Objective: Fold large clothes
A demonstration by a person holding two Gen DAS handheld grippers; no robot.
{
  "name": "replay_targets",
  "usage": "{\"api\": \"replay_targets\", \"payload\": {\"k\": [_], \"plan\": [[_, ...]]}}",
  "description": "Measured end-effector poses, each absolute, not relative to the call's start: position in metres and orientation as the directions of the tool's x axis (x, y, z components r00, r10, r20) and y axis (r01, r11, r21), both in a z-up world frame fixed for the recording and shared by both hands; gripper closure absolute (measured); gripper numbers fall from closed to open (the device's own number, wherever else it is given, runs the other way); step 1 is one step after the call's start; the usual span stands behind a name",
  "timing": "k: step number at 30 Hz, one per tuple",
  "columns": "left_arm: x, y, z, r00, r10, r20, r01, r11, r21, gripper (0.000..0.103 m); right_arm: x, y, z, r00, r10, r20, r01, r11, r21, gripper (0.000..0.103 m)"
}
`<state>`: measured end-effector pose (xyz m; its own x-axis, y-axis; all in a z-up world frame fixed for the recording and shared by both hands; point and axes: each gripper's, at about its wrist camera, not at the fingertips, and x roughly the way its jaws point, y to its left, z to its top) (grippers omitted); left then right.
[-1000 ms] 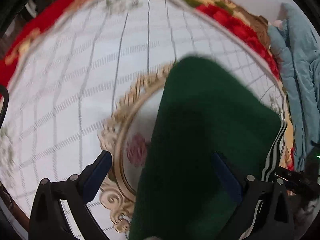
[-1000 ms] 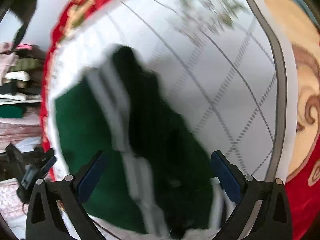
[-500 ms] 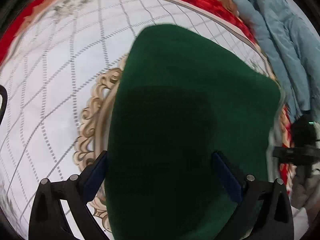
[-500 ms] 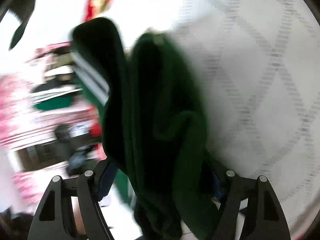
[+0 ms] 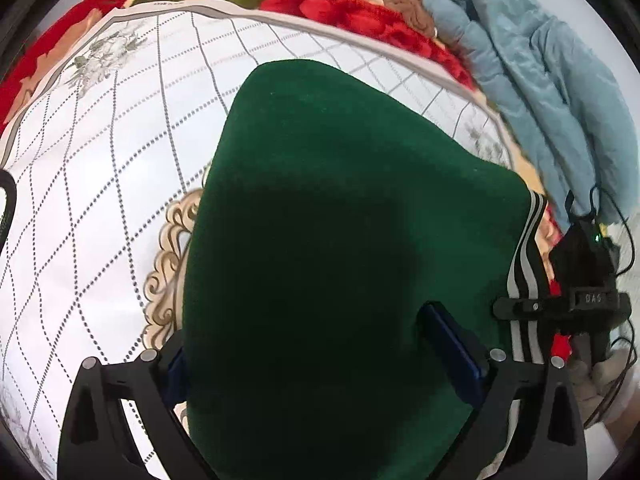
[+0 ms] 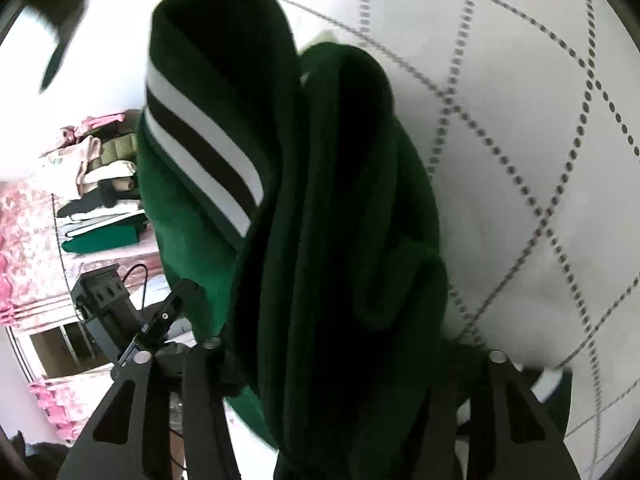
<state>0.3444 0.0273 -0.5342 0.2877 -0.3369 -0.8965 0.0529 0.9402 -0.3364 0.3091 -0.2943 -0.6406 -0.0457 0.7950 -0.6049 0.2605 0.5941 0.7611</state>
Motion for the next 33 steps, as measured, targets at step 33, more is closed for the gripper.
{"api": "replay_targets", "payload": {"k": [33], "plan": [[0.701, 0.06, -0.543, 0.359, -0.277, -0.891, 0.018, 0.957, -0.29, 0.006, 0.76, -0.258, -0.616, -0.002, 0.739, -0.674, 0.245, 0.654, 0.716, 0.054]]}}
